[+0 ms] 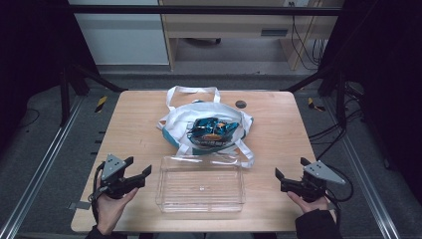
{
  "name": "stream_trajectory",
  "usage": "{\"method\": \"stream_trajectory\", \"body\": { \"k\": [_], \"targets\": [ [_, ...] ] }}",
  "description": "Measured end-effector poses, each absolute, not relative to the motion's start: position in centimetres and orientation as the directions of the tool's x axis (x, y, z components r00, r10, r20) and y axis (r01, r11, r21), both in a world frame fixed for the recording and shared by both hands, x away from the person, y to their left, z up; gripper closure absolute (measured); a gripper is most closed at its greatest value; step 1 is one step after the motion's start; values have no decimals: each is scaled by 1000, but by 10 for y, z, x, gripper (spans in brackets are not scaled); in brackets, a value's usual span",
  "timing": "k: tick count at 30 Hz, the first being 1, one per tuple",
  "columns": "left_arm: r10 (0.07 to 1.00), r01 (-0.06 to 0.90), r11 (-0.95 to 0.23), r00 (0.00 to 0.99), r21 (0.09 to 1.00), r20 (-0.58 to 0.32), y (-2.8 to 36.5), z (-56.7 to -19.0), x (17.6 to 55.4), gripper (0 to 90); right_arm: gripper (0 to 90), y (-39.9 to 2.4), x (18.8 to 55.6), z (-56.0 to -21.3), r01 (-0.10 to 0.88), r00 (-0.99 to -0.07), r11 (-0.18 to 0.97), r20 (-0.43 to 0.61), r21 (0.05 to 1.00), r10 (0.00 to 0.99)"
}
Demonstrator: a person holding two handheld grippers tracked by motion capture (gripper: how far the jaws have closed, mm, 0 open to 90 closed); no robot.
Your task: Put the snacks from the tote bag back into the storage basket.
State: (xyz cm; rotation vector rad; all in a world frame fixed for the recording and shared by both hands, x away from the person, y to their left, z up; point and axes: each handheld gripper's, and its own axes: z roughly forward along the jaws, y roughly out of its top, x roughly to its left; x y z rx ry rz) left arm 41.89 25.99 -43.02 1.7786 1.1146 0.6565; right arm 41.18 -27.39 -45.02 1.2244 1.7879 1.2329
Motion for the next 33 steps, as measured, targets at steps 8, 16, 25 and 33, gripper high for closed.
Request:
{"method": "stream_trajectory", "body": {
  "k": [8, 16, 25, 33],
  "targets": [
    [886, 408, -177, 463, 896, -36, 256, -428, 417, 274, 25, -274, 412, -451, 352, -357, 118, 17, 928, 934],
    [883, 407, -177, 469, 896, -39, 251, -425, 419, 271, 31, -275, 413, -452, 357, -358, 121, 16, 926, 934],
    [874, 391, -206, 486, 897, -11, 242, -419, 421, 263, 36, -275, 414, -452, 362, -355, 124, 14, 924, 935],
    [870, 378, -207, 492, 902, -6, 236, -413, 422, 259, 37, -273, 415, -452, 365, -360, 133, 8, 921, 933]
  ]
}}
